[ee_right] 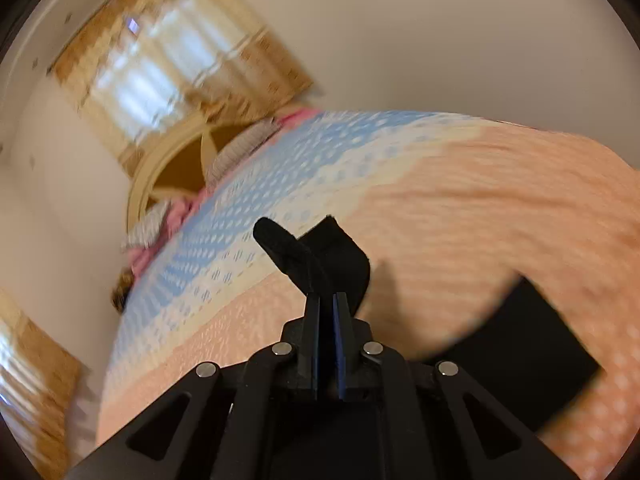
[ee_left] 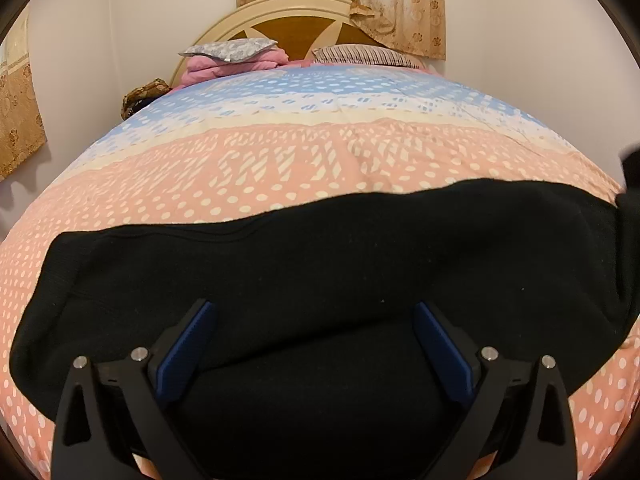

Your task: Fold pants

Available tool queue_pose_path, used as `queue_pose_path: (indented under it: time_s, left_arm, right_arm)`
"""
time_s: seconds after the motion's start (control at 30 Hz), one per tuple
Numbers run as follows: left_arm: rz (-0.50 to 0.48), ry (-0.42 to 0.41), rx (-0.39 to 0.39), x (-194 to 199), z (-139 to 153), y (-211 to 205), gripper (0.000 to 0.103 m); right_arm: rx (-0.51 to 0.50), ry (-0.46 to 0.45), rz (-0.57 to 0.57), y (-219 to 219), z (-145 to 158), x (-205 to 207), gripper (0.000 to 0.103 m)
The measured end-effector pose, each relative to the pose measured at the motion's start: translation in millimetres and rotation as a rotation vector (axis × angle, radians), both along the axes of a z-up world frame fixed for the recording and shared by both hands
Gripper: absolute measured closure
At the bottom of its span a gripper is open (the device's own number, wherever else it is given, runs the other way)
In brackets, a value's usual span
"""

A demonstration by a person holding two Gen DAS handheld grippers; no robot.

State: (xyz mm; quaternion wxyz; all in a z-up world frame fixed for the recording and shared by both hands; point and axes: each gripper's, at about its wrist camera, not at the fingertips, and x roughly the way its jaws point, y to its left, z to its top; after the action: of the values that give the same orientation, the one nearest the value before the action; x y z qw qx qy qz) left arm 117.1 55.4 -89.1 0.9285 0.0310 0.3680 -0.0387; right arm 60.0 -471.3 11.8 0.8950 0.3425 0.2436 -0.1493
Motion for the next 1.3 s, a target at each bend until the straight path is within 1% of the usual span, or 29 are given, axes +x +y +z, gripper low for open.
queue_pose_path:
  time_s: [0.1,0.17,0.27,0.33,0.37,0.4,0.47,0.5,0.57,0.63,0.7,0.73,0.77,0.83,0.97,1.07,1.17,1.23,1.3]
  left_arm:
    - [0.002,-0.001,0.004,0.1,-0.3,-0.6,0.001]
    - [0.002,-0.001,0.004,0.3,-0.4,-0.3,0.001]
    - [0.002,0.0,0.003,0.2,-0.7,-1.0,0.001]
    - [0.002,0.0,0.005,0.2,-0.3,-0.4,0.001]
    - [0.002,-0.001,0.006,0.2,-0.3,-0.6,0.001]
    - [0.002,-0.001,0.006,0.3,-0.3,-0.5,0.001]
    - [0.002,0.001,0.005,0.3,-0.1,-0.5,0.001]
    - [0.002,0.0,0.005,0.0,-0.1,-0.1,0.001]
    - [0.008,-0.002,0.001,-1.5,1.5,0.5,0.001]
    - [0.011,-0.002,-0.001,-5.5,7.6,0.0,0.001]
    - [0.002,-0.016,-0.031,-11.9,16.2,-3.0,0.001]
    - [-0.012,-0.029,-0.052,-15.8,21.5,-6.4,0.001]
    - [-0.04,-0.043,-0.072,-19.7,27.8,-12.3,0.001]
    - [-0.098,-0.059,-0.08,-25.3,37.5,-29.6,0.001]
    - [-0.239,-0.062,-0.076,-35.6,47.8,-72.8,0.001]
    - [-0.297,-0.038,-0.084,-38.1,46.1,-94.2,0.001]
    - [-0.334,-0.009,-0.075,-39.8,40.6,-114.7,0.001]
    - [-0.351,-0.009,-0.046,-42.9,37.7,-123.6,0.001]
    - [-0.364,-0.01,-0.026,-45.3,36.9,-127.8,0.001]
  right_arm:
    - [0.027,-0.004,-0.086,-13.5,-20.1,-48.3,0.097]
    - [0.086,0.018,-0.139,-22.5,-43.8,-75.5,0.097]
    - [0.153,0.056,-0.183,-29.4,-75.5,-99.0,0.099]
    - [0.178,0.095,-0.192,-32.1,-92.4,-102.8,0.099]
    - [0.186,0.086,-0.204,-34.2,-98.4,-107.2,0.103]
    - [0.182,0.086,-0.2,-34.0,-97.8,-107.7,0.103]
    - [0.134,0.115,-0.214,-32.0,-89.6,-105.1,0.103]
    - [0.117,0.107,-0.221,-32.4,-85.2,-108.0,0.1]
    - [0.111,0.047,-0.23,-38.1,-68.8,-116.8,0.1]
    - [0.144,-0.012,-0.207,-42.7,-56.8,-121.8,0.1]
    - [0.163,-0.041,-0.168,-39.7,-50.9,-120.9,0.1]
    - [0.164,-0.04,-0.141,-35.7,-48.9,-118.1,0.1]
    - [0.16,-0.028,-0.11,-29.9,-50.9,-117.2,0.1]
    - [0.161,0.004,-0.085,-21.6,-56.2,-101.6,0.1]
    - [0.207,0.096,-0.103,-14.6,-86.3,-80.1,0.099]
    - [0.236,0.136,-0.112,-13.8,-102.9,-65.0,0.099]
    - [0.233,0.138,-0.122,-15.4,-105.1,-54.1,0.099]
    - [0.251,0.135,-0.129,-15.9,-106.4,-51.2,0.096]
    - [0.268,0.119,-0.123,-16.5,-105.0,-52.8,0.085]
